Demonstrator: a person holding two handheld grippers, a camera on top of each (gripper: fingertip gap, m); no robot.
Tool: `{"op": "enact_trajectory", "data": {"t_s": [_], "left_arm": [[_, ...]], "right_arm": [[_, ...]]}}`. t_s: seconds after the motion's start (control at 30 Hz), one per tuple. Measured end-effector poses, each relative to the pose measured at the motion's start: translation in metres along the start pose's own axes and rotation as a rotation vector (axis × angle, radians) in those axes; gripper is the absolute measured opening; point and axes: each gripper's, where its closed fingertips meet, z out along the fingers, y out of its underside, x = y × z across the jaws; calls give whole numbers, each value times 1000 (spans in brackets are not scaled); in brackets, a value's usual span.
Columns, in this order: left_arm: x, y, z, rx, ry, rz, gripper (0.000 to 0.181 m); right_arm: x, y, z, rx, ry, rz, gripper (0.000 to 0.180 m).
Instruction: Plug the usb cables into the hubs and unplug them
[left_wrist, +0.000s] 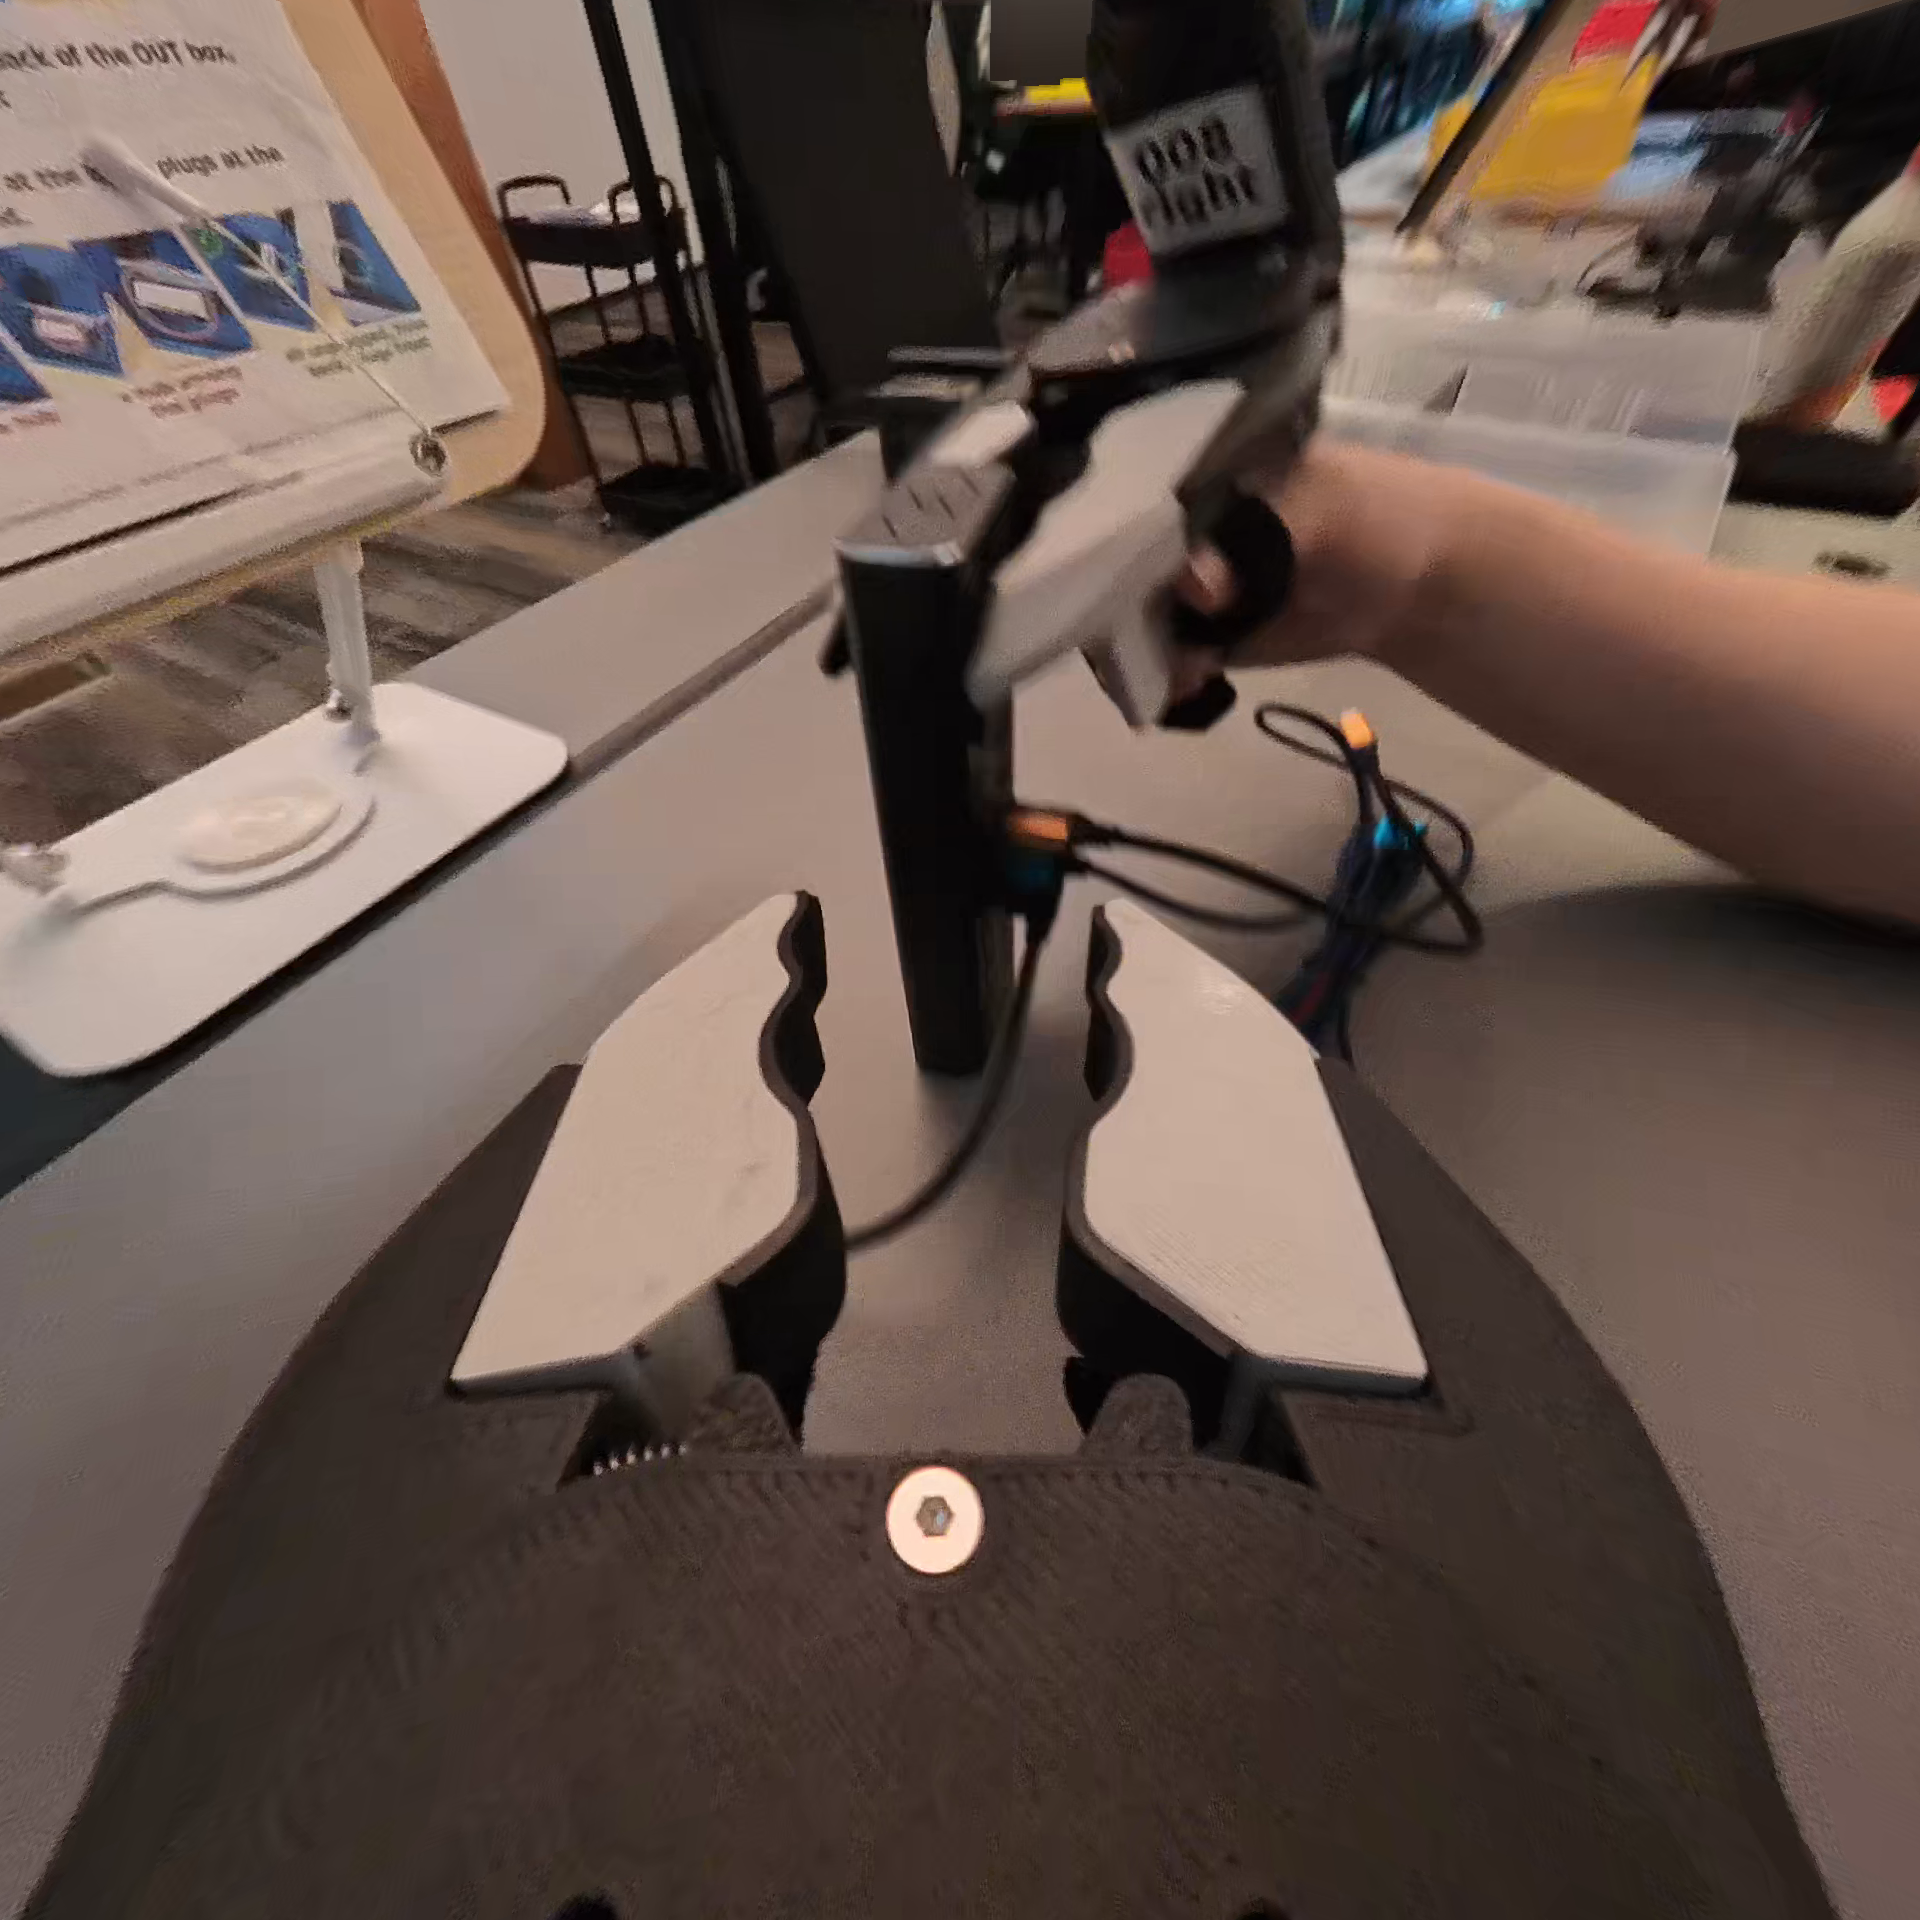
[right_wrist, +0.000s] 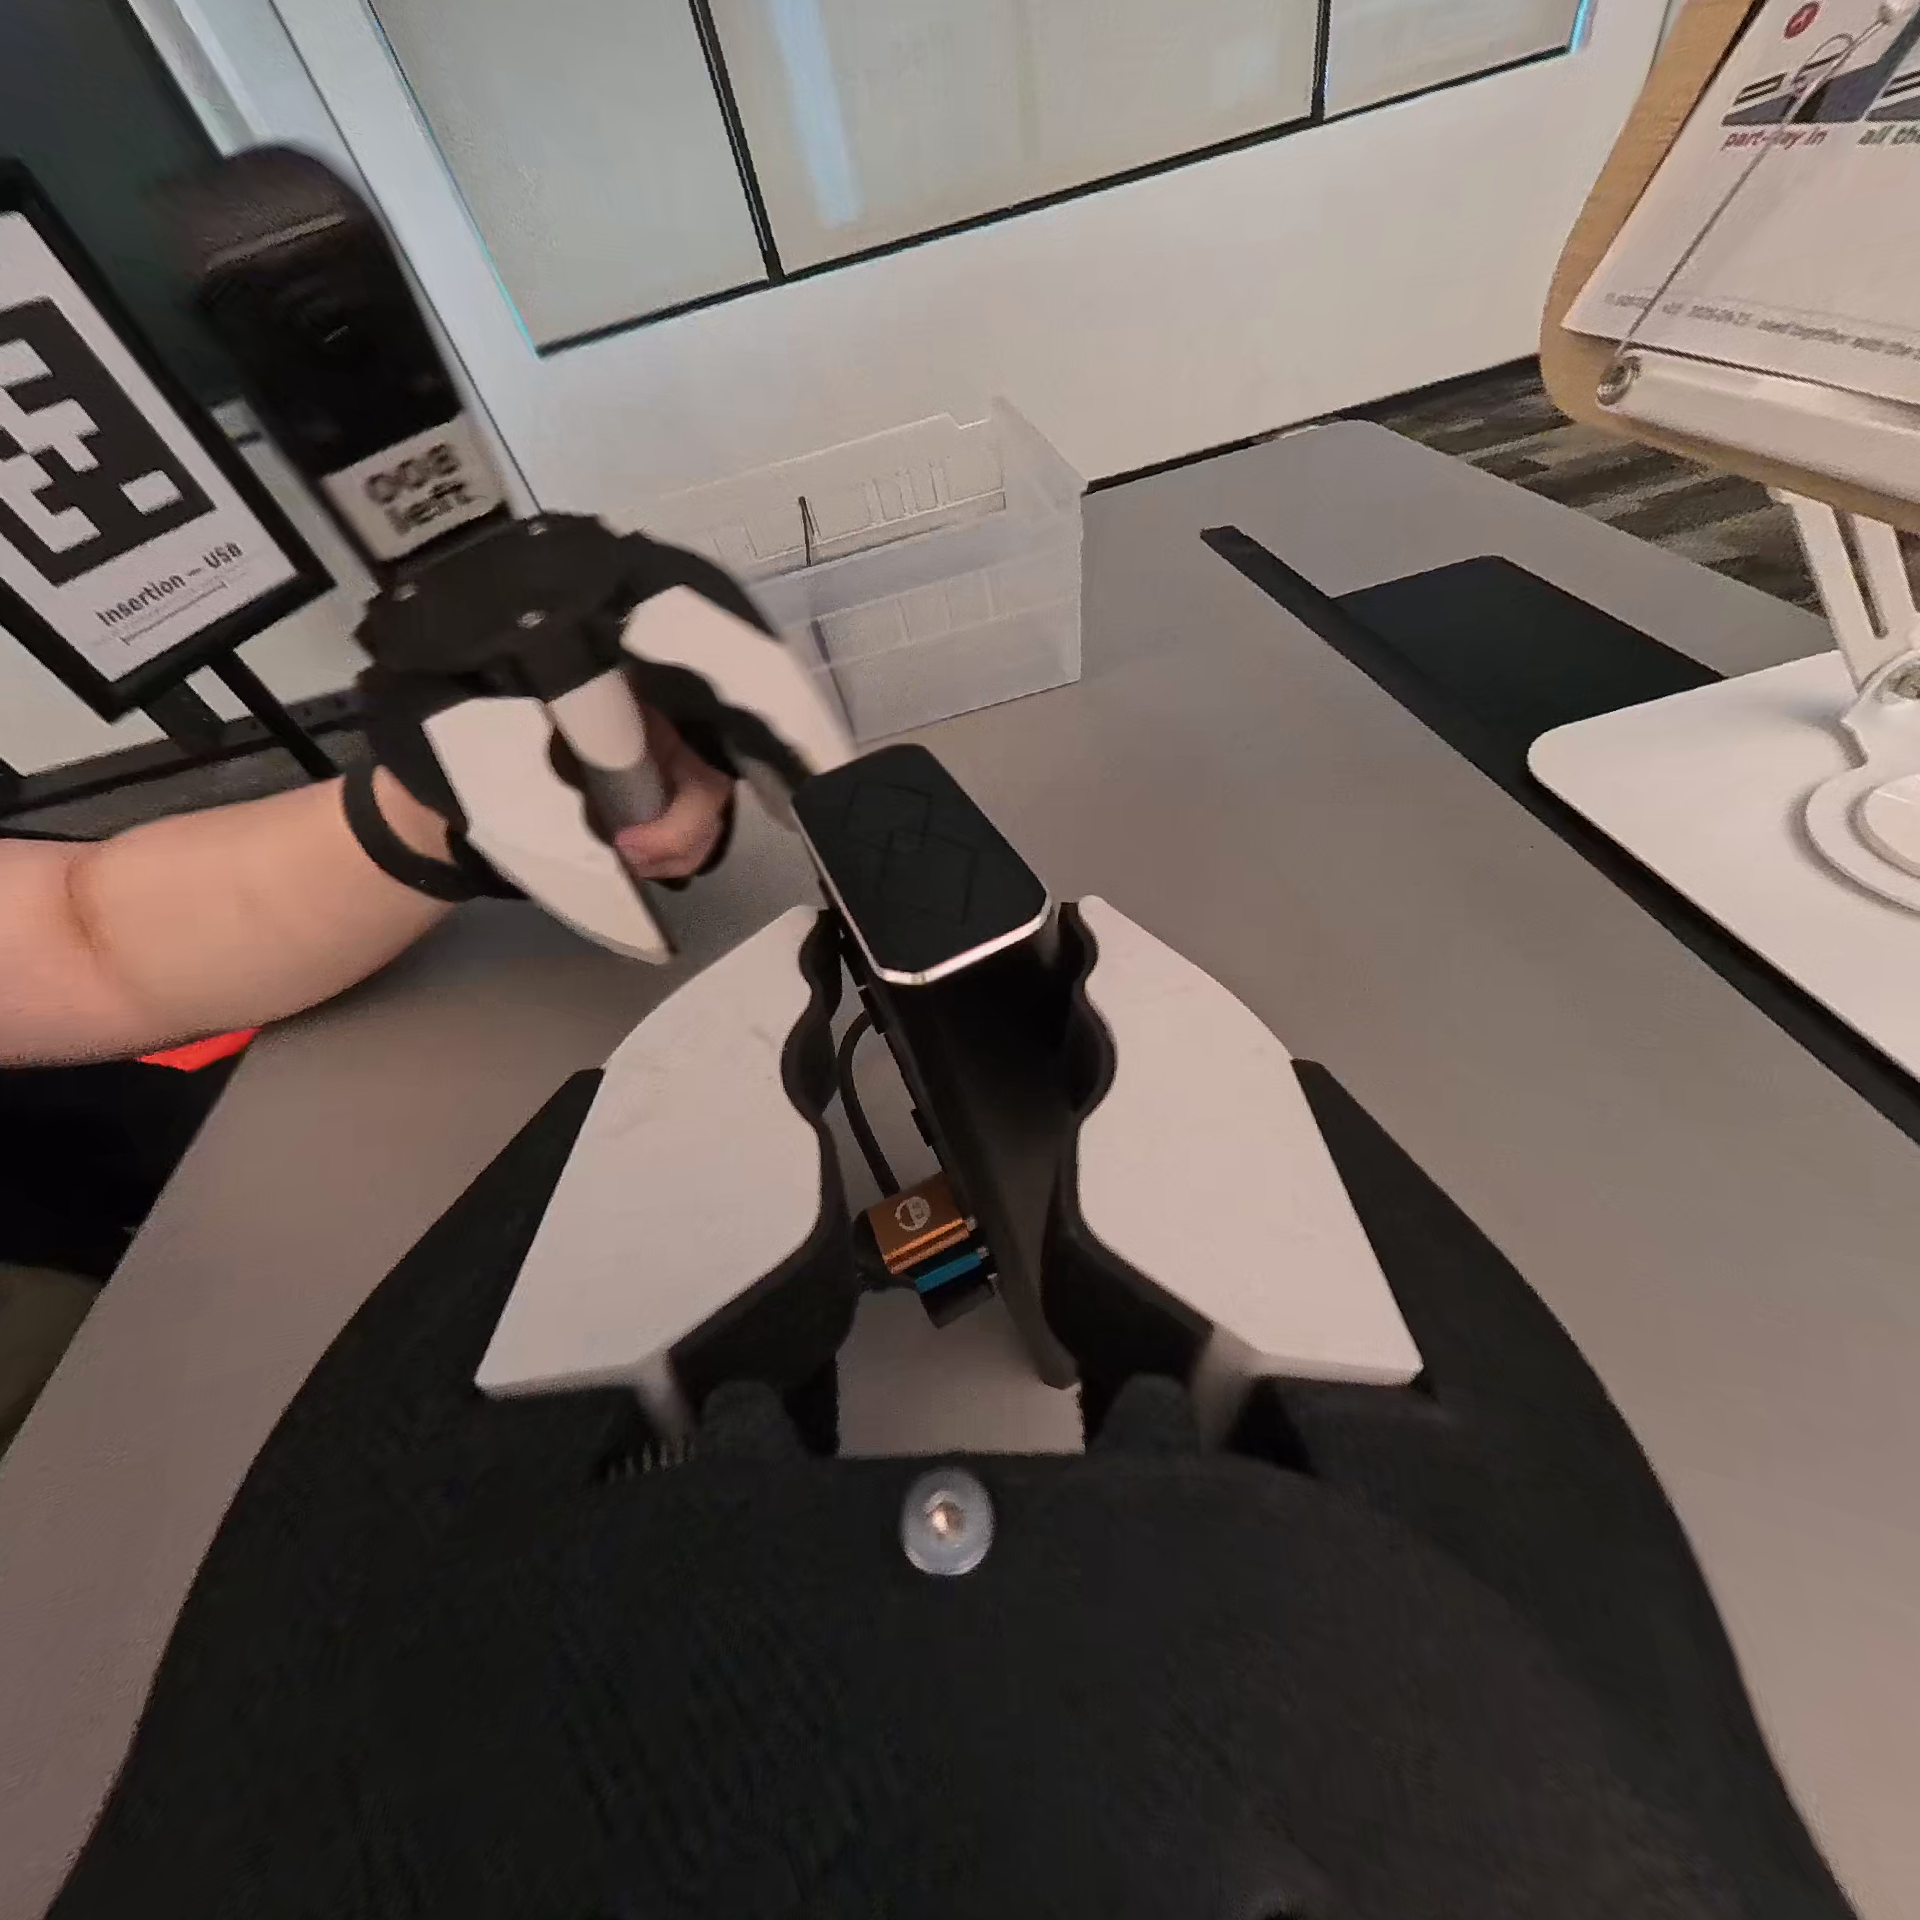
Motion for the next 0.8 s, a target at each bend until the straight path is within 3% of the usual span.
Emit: {"op": "enact_trajectory", "data": {"t_s": [0.1,0.17,0.27,0.33,0.5,0.63,0.8], "left_arm": [[34,24,-12,-72,65,-63,26],[49,44,-4,-138,87,-121,26],[33,62,14,-123,-78,-189,39],[27,62,22,-93,-102,-254,51],[22,21,40,54,-12,-238,71],[40,-16,61,151,132,-207,64],[39,-31,86,179,195,-174,37]], "right_arm": [[12,-4,-2,37,10,130,39],[15,-9,-5,78,-3,209,38],[13,-23,-15,133,-1,281,38],[6,-35,-24,159,2,295,38],[-20,-66,-41,195,-14,252,37],[-27,-76,-49,225,1,258,37],[-23,-79,-59,247,0,282,36]]}}
